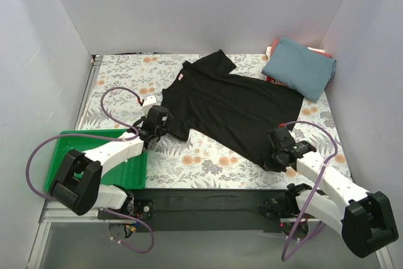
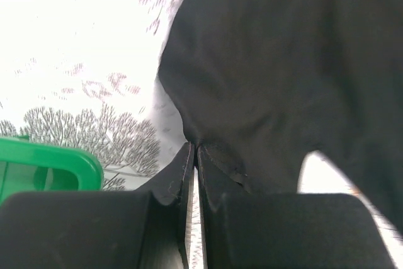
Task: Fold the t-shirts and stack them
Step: Fold the tshirt
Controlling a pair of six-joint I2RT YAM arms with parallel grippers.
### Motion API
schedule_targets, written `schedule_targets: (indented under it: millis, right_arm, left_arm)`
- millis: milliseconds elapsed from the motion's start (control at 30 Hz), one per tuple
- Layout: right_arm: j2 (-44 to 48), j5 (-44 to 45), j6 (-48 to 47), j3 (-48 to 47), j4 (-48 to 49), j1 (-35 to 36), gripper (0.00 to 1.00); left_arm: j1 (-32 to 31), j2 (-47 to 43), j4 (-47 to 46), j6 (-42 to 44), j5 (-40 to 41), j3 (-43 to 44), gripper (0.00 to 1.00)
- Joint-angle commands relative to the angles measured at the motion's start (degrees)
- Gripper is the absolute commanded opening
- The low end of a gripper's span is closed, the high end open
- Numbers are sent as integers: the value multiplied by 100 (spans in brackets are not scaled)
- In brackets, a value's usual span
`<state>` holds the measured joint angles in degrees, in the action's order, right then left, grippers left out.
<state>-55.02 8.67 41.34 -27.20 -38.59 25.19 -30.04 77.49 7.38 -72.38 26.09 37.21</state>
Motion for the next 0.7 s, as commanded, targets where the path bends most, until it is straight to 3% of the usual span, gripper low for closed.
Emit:
schedule_targets:
  millis: [0,333,667]
  right_arm:
    - [176,-111,-74,-198,-569,65,1]
    - [528,-111,-3,-487,-1080,249,1]
    - [660,-119,-12,-839,-1494,609,1]
  left_arm:
    - [34,-542,53,127,46,286,0]
    - [25,-1605,387,110,54,120,0]
    - [-555,-2396,1168,-188,502,418,0]
